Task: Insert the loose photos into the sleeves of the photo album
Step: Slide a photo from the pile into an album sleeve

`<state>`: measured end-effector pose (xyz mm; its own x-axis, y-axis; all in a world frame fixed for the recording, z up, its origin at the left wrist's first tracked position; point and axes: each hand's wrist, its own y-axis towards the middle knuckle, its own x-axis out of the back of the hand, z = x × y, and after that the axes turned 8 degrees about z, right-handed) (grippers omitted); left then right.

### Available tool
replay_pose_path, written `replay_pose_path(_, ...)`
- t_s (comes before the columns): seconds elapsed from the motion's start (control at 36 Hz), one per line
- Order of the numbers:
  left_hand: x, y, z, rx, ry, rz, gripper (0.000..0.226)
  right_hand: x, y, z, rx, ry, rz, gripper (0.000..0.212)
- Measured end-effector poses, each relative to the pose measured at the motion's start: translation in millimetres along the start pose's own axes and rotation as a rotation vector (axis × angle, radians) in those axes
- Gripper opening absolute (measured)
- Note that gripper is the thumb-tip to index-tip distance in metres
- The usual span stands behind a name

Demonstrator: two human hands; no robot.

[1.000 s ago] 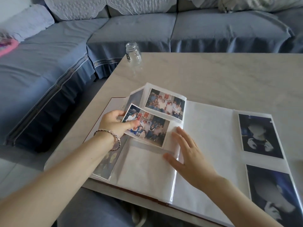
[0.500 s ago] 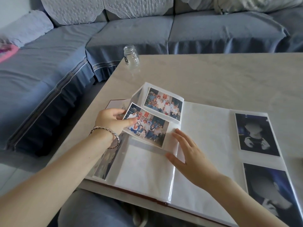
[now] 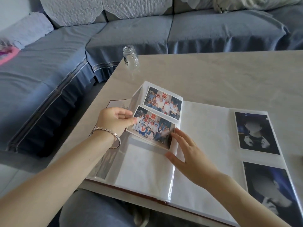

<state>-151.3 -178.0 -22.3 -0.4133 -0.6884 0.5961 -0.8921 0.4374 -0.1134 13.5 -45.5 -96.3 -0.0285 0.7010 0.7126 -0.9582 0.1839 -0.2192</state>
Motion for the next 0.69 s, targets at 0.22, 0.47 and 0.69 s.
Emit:
replay_pose_path(0.22,3.8,2.4,-2.6,-0.022,0.109,0.062,0.030,-0.1,1.0,-4.0,0.004,0.048,-0.029,0.063)
replay_pose_path(0.47,1.1,-1.3,-8.3,-0.193,0.248,0.087,0.023,2.7,-0.1,-8.0,-0.014,0.081,-0.037,0.060)
replay_pose_path(0.69,0.0,-6.3,-4.6,-0.228,0.110,0.080,0.040,3.3,0.6,-7.1,-0.023,0.096,-0.026,0.060)
